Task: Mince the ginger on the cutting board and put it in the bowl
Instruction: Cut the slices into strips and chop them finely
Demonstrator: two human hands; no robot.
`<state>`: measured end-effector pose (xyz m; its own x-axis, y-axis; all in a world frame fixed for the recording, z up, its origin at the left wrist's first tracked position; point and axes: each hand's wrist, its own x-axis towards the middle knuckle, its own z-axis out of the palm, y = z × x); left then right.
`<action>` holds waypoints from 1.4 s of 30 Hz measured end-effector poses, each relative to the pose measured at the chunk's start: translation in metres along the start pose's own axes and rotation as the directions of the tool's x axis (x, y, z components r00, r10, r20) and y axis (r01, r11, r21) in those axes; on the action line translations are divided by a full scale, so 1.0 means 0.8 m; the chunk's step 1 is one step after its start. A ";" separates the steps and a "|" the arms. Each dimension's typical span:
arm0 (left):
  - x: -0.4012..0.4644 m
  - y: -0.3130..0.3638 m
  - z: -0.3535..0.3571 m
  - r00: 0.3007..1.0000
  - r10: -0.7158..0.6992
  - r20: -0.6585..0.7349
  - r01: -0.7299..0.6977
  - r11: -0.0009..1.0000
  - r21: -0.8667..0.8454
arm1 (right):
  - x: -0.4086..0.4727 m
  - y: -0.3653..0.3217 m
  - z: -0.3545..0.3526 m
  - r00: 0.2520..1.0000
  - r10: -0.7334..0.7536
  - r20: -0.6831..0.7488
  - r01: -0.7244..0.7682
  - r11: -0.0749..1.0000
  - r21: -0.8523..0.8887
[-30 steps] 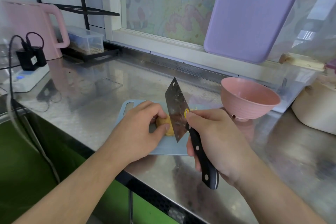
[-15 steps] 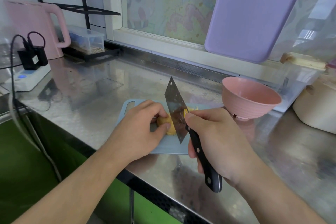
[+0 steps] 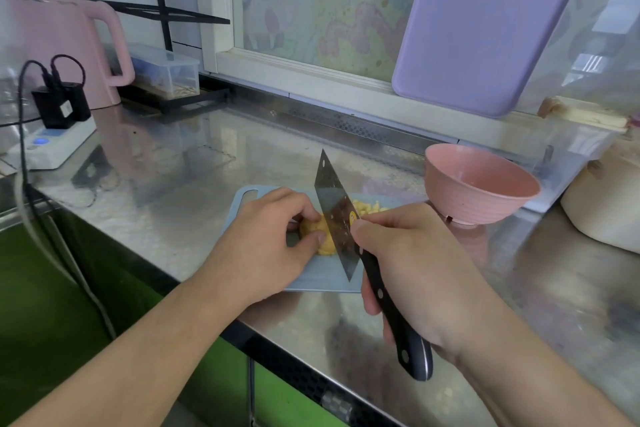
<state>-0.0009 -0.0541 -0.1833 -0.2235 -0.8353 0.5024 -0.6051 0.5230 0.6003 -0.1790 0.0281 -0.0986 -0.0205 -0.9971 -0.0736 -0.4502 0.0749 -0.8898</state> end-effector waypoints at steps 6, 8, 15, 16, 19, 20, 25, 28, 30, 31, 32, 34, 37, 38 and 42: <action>0.001 0.000 -0.001 1.000 -0.026 0.010 0.027 0.999 -0.033 | 0.025 0.003 0.007 0.995 0.082 0.047 -0.084 0.996 0.030; -0.001 0.002 0.000 1.000 -0.026 0.014 0.027 0.999 -0.033 | 0.030 0.007 0.008 0.995 0.083 0.054 -0.085 0.996 0.032; 0.000 0.004 -0.001 1.000 -0.005 0.020 0.005 1.000 -0.031 | 0.030 0.016 0.004 0.987 0.104 0.126 -0.120 0.985 0.122; 0.000 0.004 -0.001 1.000 -0.004 0.023 0.004 1.000 -0.031 | 0.030 0.016 0.004 0.985 0.111 0.133 -0.128 0.984 0.126; -0.001 0.004 0.000 1.000 0.000 0.024 0.001 0.999 -0.037 | 0.027 0.016 0.002 0.982 0.116 0.147 -0.136 0.981 0.139; -0.001 0.004 0.000 1.000 0.000 0.023 0.001 0.999 -0.037 | 0.025 0.016 0.000 0.983 0.114 0.146 -0.135 0.980 0.146; -0.002 0.004 -0.002 1.000 0.000 0.030 0.000 1.000 -0.010 | 0.017 0.014 -0.007 0.977 0.147 0.155 -0.174 0.968 0.179; -0.002 0.003 -0.002 0.999 0.000 0.033 0.000 1.000 -0.005 | 0.020 0.018 -0.008 0.962 0.192 0.196 -0.237 0.942 0.237; -0.003 0.003 -0.002 0.999 -0.002 0.034 0.002 1.000 0.000 | 0.023 0.019 -0.008 0.950 0.212 0.230 -0.274 0.920 0.281; -0.003 0.003 -0.001 0.999 -0.002 0.034 0.002 1.000 0.001 | 0.023 0.020 -0.009 0.945 0.214 0.246 -0.283 0.912 0.296; -0.003 0.003 -0.001 0.999 -0.001 0.034 0.001 1.000 0.002 | 0.023 0.020 -0.009 0.943 0.208 0.259 -0.284 0.910 0.302; -0.003 0.003 -0.001 0.999 0.005 0.037 -0.006 1.000 0.004 | 0.023 0.021 -0.010 0.943 0.187 0.275 -0.266 0.921 0.284; -0.002 0.002 -0.001 0.999 0.007 0.038 -0.007 1.000 0.004 | 0.024 0.020 -0.011 0.940 0.186 0.287 -0.266 0.926 0.269; -0.002 0.002 -0.001 0.999 0.006 0.037 -0.006 1.000 0.002 | 0.024 0.019 -0.012 0.936 0.194 0.293 -0.277 0.921 0.276; -0.002 0.002 -0.001 0.999 0.000 0.037 0.000 1.000 -0.003 | 0.023 0.014 -0.017 0.922 0.210 0.326 -0.327 0.872 0.364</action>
<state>-0.0009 -0.0514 -0.1826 -0.2512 -0.8411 0.4790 -0.6027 0.5231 0.6025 -0.1964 0.0106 -0.1041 0.1774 -0.8986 -0.4013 -0.0609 0.3970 -0.9158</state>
